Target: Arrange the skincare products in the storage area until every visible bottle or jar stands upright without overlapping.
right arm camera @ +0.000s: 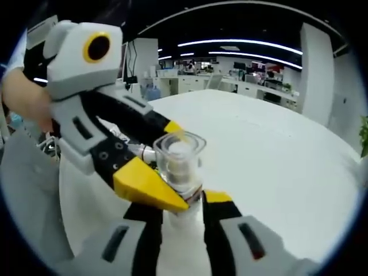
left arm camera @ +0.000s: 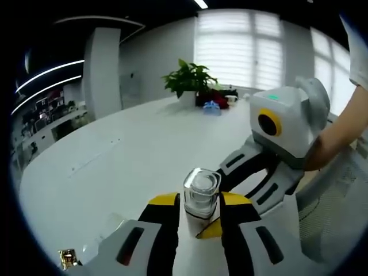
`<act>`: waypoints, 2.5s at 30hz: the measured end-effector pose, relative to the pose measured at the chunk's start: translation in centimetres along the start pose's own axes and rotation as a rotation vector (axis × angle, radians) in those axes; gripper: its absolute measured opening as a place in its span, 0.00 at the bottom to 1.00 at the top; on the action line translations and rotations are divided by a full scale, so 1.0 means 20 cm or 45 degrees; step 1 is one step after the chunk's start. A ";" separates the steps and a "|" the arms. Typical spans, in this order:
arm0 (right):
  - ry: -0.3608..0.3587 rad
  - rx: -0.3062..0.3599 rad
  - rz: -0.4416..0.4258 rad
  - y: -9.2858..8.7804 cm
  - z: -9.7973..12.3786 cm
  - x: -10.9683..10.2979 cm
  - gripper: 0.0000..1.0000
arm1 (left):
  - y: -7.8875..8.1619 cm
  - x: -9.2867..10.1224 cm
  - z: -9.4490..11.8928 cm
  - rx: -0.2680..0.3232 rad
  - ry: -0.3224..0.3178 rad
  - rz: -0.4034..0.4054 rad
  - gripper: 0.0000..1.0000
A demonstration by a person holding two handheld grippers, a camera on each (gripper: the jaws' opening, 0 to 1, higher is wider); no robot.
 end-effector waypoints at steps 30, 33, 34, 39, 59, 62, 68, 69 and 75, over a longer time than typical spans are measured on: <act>-0.057 -0.041 -0.053 -0.06 0.17 -0.06 0.56 | -0.07 0.01 0.26 -0.006 0.138 0.150 0.51; -0.063 -0.035 -0.100 -0.07 0.20 -0.08 0.58 | -0.09 0.01 0.30 -0.025 0.168 0.173 0.56; -0.063 -0.026 -0.111 -0.07 0.21 -0.09 0.59 | -0.10 0.02 0.31 -0.029 0.176 0.175 0.57; -0.072 -0.009 -0.132 -0.06 0.25 -0.11 0.65 | -0.12 0.04 0.37 -0.028 0.209 0.215 0.63; -0.068 0.042 -0.215 -0.04 0.40 -0.19 0.81 | -0.21 0.09 0.66 -0.059 0.351 0.348 0.79; -0.053 0.046 -0.219 -0.04 0.42 -0.20 0.83 | -0.23 0.13 0.70 -0.070 0.361 0.371 0.81; -0.040 0.038 -0.216 -0.04 0.47 -0.21 0.88 | -0.26 0.17 0.78 -0.084 0.384 0.395 0.85; -0.040 0.040 -0.222 -0.05 0.48 -0.21 0.88 | -0.26 0.18 0.79 -0.084 0.389 0.398 0.86; -0.040 0.052 -0.259 -0.06 0.53 -0.21 0.93 | -0.27 0.22 0.88 -0.105 0.416 0.422 0.89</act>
Point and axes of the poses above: the point that each gripper's makers call its tool centre point, and the gripper's own axes: z roughly backward along the fingers, x roughly to its right, y roughly out of its top, the point moved 9 cm from there along z, roughly backward along the fingers, and after that the axes turned 7 degrees about -z, right-handed, at the moved point
